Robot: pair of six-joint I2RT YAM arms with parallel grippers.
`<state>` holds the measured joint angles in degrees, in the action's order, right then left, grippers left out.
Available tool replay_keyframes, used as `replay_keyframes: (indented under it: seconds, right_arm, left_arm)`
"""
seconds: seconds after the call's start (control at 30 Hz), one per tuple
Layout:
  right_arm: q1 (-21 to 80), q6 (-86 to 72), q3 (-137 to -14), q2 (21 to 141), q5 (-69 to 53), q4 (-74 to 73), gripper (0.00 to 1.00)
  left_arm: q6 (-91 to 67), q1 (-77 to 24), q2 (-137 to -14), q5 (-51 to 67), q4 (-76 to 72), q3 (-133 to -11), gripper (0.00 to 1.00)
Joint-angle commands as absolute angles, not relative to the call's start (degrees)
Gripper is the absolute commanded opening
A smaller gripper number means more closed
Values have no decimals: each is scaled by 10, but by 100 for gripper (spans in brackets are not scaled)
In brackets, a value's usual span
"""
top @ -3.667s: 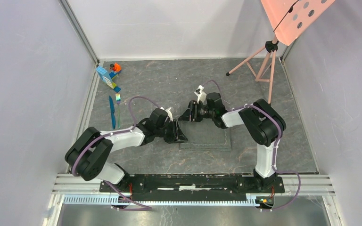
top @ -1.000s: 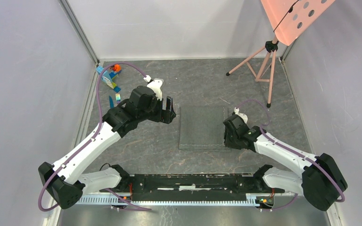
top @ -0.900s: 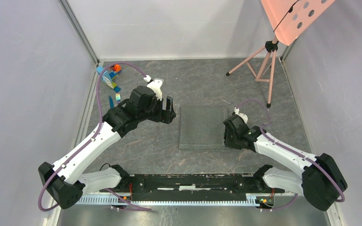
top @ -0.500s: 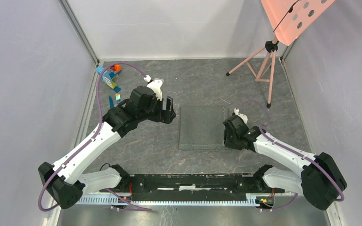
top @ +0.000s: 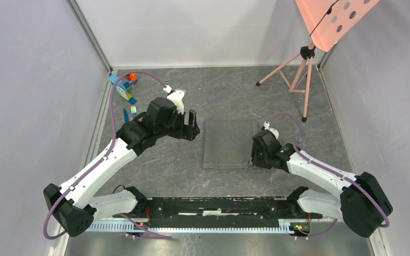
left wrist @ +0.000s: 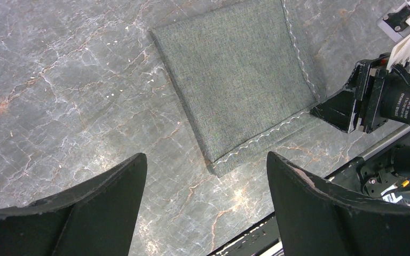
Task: Fold the napkin into a case and place the utensils inside
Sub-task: Pick up the top corner of the square-folded napkin from the folded napkin.
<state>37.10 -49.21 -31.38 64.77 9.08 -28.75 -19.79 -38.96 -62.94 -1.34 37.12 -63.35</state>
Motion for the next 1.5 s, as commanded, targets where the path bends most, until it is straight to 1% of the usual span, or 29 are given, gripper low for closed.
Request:
replay_keyframes:
  seconds: [0.0, 0.3, 0.43, 0.67, 0.8, 0.97, 1.2, 1.47]
  right_arm:
    - [374, -501, -317, 654, 83, -254, 47]
    - [374, -542, -287, 623, 88, -195, 49]
    - [374, -555, -281, 623, 85, -164, 48]
    - [380, -503, -346, 683, 85, -185, 35]
    - [385, -469, -382, 726, 88, -188, 22]
    - [388, -431, -433, 789, 77, -172, 16]
    - [388, -408, -508, 900, 37, -127, 17]
    - [389, -402, -597, 988, -11, -94, 19]
  left_arm:
    - [-160, -387, -623, -7, 346, -630, 89]
    - [-160, -387, -626, -5, 346, -630, 89]
    - [-160, -387, -627, -5, 346, -630, 89]
    - [-160, -387, -631, -10, 347, -628, 89]
    - [-161, -387, -635, -14, 346, -628, 89]
    - [-162, -387, -643, -21, 348, -627, 89]
    - [-163, -387, -648, -40, 349, -624, 89]
    - [-161, -387, -650, -58, 350, -622, 89]
